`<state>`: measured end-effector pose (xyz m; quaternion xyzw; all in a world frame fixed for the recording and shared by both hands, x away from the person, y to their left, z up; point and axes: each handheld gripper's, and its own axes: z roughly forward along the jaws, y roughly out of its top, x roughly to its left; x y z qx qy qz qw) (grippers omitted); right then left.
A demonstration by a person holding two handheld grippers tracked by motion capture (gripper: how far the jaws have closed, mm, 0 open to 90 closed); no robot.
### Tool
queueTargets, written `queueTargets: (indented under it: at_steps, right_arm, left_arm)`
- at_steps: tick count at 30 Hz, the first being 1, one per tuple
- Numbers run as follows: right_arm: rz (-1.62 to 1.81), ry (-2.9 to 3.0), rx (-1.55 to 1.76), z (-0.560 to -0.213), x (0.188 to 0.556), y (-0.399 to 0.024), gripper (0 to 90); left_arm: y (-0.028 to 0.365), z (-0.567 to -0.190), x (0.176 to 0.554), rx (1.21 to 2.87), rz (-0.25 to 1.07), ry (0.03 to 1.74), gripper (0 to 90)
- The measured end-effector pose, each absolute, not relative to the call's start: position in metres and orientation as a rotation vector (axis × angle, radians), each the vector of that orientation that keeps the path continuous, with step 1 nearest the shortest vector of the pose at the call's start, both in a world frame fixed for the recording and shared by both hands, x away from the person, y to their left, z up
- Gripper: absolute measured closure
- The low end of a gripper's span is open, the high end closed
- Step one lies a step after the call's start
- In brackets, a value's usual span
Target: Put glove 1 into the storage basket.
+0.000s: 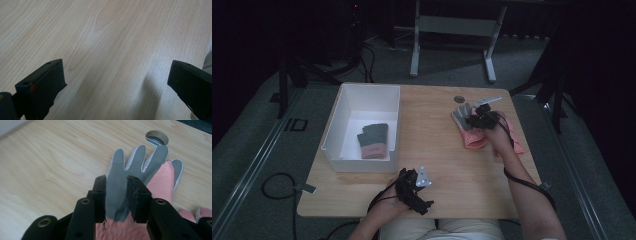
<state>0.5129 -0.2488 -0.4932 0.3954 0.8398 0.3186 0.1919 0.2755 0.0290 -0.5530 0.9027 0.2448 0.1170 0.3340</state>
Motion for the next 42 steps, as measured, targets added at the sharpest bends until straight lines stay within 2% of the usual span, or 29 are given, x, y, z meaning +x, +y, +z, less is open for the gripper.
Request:
queueTargets:
  at_steps: [6, 9, 13, 16, 23, 30, 38, 40, 42]
  right_arm:
    - [0.77, 2.397, 1.082, -0.509, 0.529, -0.238, 63.4]
    - [0.68, 2.422, 1.069, -0.52, 0.536, -0.233, 61.8]
    - [0.618, 2.447, 1.059, -0.529, 0.538, -0.227, 67.8]
    - [0.621, 2.44, 1.156, -0.53, 0.541, -0.227, 79.6]
    - [0.659, 2.373, 1.299, -0.52, 0.54, -0.23, 87.5]
    - [0.721, 2.294, 1.372, -0.492, 0.513, -0.219, 87.7]
    - [0.89, 2.218, 1.399, -0.443, 0.452, -0.2, 87.8]
    - [0.896, 2.21, 1.402, -0.441, 0.447, -0.198, 87.8]
    - [0.91, 2.18, 1.417, -0.437, 0.427, -0.191, 87.8]
  left_arm:
    - [0.03, -0.56, 0.272, 2.369, 0.353, 0.662, 0.5]
    - [0.031, -0.561, 0.273, 2.4, 0.315, 0.635, 0.6]
    - [0.033, -0.563, 0.272, 2.434, 0.346, 0.517, 0.6]
    - [0.036, -0.564, 0.273, 2.457, 0.336, 0.435, 0.6]
    - [0.044, -0.559, 0.28, 2.446, 0.34, 0.372, 0.7]
    - [0.045, -0.563, 0.282, 2.419, 0.32, 0.351, 0.7]
    - [0.043, -0.565, 0.28, 2.431, 0.31, 0.322, 0.7]
    - [0.042, -0.565, 0.279, 2.433, 0.313, 0.315, 0.7]
    - [0.043, -0.565, 0.279, 2.434, 0.322, 0.305, 0.7]
